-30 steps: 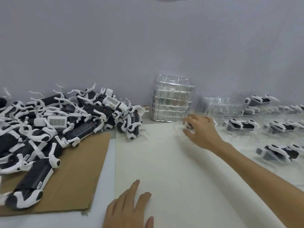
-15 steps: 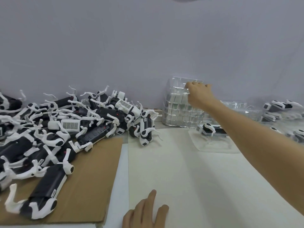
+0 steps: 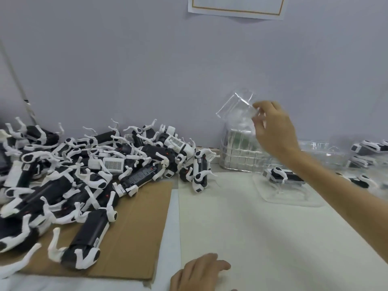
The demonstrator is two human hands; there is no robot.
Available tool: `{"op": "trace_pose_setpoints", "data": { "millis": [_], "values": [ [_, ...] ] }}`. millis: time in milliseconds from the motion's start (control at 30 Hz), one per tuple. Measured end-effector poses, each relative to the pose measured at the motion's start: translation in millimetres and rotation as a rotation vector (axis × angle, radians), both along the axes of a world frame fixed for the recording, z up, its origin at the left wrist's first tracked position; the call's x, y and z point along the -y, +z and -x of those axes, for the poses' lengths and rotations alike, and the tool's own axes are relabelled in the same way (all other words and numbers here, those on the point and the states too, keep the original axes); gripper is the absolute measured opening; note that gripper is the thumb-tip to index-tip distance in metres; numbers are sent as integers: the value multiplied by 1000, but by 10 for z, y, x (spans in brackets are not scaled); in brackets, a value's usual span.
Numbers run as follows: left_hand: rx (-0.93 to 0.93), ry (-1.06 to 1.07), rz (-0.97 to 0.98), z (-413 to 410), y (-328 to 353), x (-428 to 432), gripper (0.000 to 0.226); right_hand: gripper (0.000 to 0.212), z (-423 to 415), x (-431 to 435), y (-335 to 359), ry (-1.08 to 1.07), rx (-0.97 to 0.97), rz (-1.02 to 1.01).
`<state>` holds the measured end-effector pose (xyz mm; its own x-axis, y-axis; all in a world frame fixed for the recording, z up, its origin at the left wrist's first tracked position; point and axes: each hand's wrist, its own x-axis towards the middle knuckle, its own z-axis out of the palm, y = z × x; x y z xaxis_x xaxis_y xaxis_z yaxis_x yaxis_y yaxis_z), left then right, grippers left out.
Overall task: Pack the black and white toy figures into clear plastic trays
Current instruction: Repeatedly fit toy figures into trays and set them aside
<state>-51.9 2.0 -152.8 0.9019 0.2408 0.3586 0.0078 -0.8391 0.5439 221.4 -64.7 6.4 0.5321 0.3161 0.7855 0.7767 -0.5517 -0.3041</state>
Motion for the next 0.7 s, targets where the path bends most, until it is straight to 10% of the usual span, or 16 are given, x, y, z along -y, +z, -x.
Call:
{"op": "trace_pose_setpoints", "data": {
  "millis": [200, 700],
  "values": [
    [89, -67, 1005, 153, 202, -134, 45, 27, 1266, 146, -547, 495, -61, 21],
    [548, 37, 1198, 306, 341, -498, 22, 20, 1631, -163, -662, 869, -722, 24]
  ]
}}
